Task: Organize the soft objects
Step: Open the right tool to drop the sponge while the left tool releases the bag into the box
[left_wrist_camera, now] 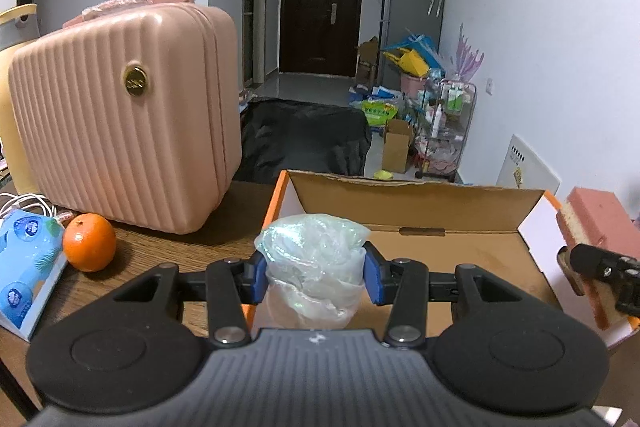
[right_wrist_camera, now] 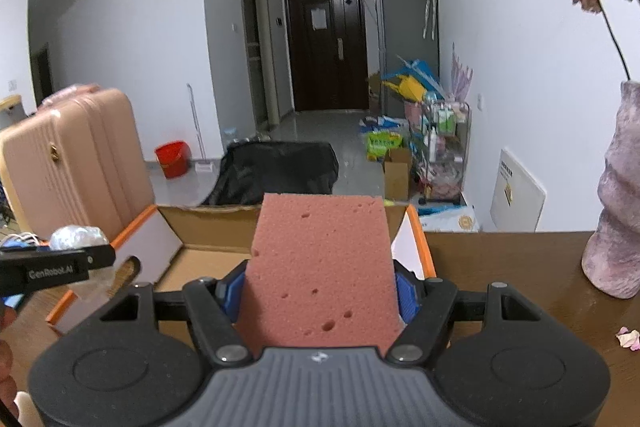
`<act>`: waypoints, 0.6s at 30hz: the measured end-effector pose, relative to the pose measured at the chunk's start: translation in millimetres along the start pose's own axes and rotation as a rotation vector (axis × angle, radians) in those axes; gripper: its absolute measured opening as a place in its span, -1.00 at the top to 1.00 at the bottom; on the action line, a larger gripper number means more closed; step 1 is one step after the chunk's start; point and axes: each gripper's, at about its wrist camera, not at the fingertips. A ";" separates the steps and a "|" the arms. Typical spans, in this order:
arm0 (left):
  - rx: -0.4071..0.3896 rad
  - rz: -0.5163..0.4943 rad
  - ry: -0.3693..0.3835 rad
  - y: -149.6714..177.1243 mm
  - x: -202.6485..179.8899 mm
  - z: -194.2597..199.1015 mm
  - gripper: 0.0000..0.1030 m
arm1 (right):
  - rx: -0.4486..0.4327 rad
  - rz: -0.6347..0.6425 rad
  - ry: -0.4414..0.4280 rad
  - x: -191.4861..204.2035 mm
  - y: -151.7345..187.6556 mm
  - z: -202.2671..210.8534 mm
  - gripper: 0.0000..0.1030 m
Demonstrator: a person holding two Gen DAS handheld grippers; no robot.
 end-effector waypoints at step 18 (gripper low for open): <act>0.001 -0.016 -0.006 0.7 -7.3 -11.9 -1.00 | 0.029 0.009 0.069 7.9 8.0 -20.9 -0.96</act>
Point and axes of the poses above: each gripper's, at about its wrist camera, not at the fingertips, and z roughly against the way its jaws point, x to its left, y to its underside, and after that the axes turned 14 degrees about -z, right-handed
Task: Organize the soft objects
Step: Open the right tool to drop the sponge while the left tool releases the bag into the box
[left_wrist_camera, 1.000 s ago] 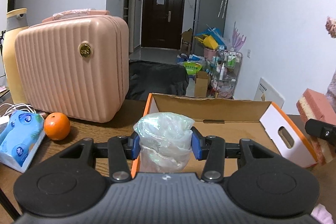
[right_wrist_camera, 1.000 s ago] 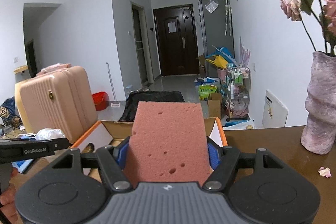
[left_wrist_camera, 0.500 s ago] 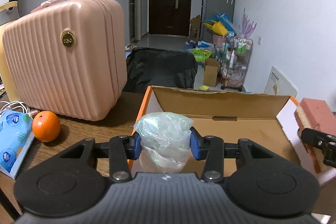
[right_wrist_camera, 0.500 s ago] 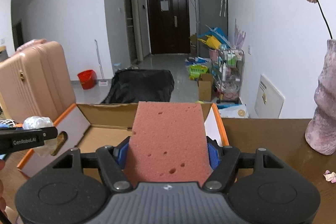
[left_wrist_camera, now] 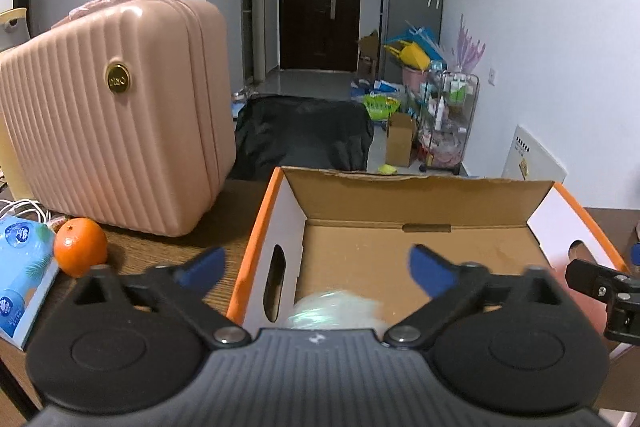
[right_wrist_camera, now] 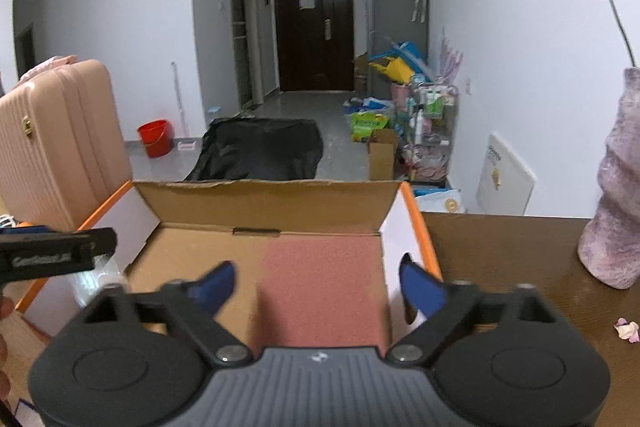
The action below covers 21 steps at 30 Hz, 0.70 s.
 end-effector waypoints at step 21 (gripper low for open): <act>-0.032 0.023 0.031 4.6 4.1 27.0 -1.00 | -0.027 -0.041 0.001 -11.8 -0.1 26.9 -1.00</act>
Point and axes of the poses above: each gripper's, at about its wrist camera, not at the fingertips, and z roughly against the way its jaws point, x to its left, y to its underside, and after that the axes turned 14 degrees about -z, right-handed
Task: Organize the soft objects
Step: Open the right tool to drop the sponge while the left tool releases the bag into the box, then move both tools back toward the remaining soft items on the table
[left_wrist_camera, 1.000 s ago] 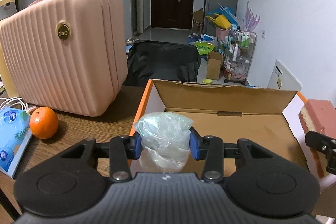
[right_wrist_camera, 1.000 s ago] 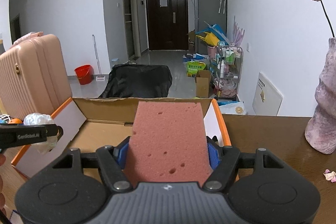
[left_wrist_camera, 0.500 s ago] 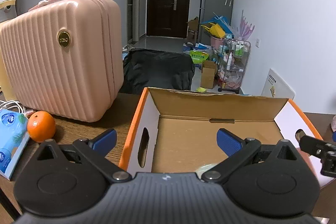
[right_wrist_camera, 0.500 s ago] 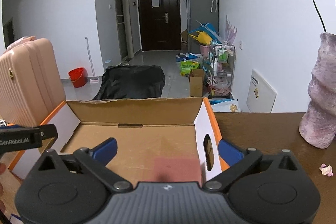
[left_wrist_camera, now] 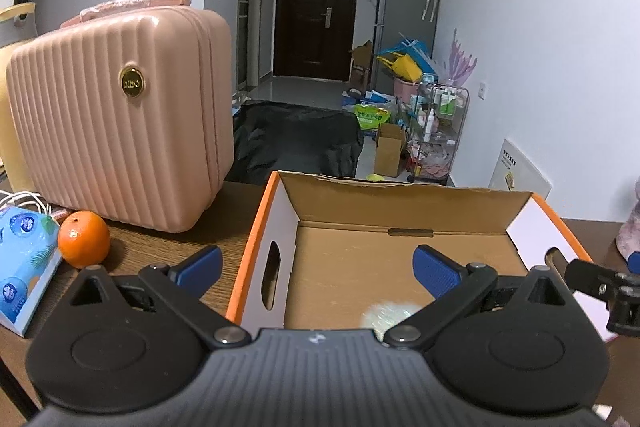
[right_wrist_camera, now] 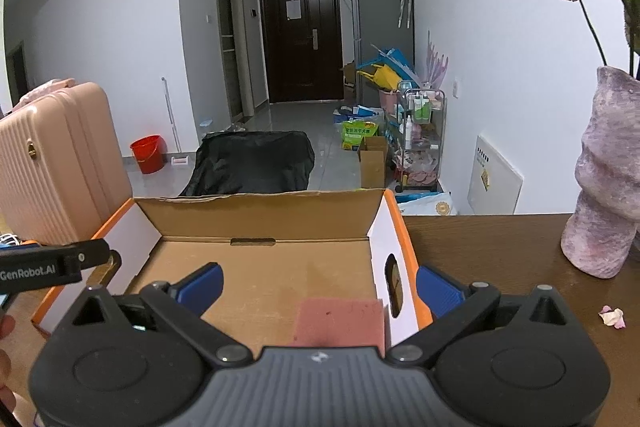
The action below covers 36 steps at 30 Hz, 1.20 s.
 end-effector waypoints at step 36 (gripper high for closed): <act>-0.046 -0.061 0.063 63.5 -0.2 113.3 -1.00 | -0.041 0.017 -0.037 -14.9 63.3 120.4 -1.00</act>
Point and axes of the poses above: each gripper's, at about its wrist camera, not at the fingertips, and z roughly against the way its jaws point, x to its left, y to its underside, and after that the axes turned 14 degrees about -z, right-handed
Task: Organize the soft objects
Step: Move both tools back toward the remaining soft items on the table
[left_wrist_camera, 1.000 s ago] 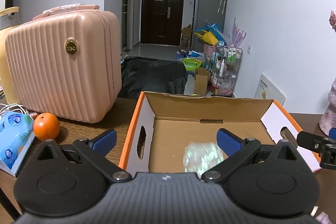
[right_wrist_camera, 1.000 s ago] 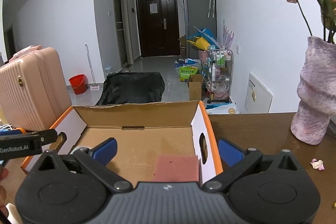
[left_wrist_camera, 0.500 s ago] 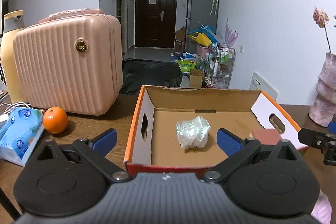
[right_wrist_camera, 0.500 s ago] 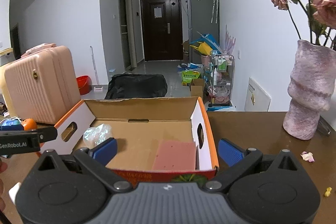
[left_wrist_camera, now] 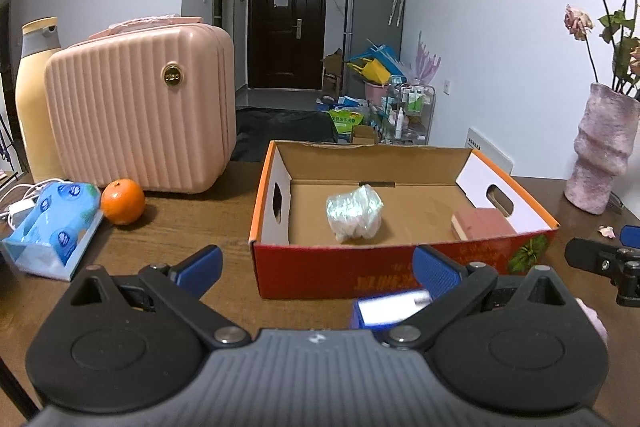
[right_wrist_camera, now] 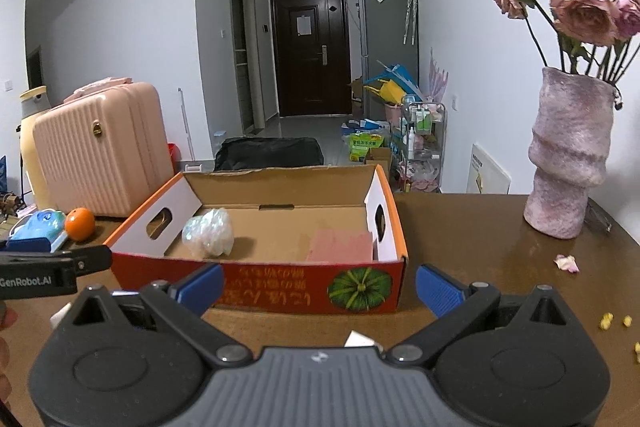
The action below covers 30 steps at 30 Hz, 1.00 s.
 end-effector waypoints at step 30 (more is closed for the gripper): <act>-0.015 -0.037 0.032 69.1 -14.5 114.3 -1.00 | 0.022 0.013 -0.034 15.6 92.8 107.5 -0.99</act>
Point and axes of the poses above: each gripper's, at about its wrist camera, not at the fingertips, and z roughly against the way its jaws point, x to its left, y to its underside, and after that the axes turned 14 degrees about -z, right-handed
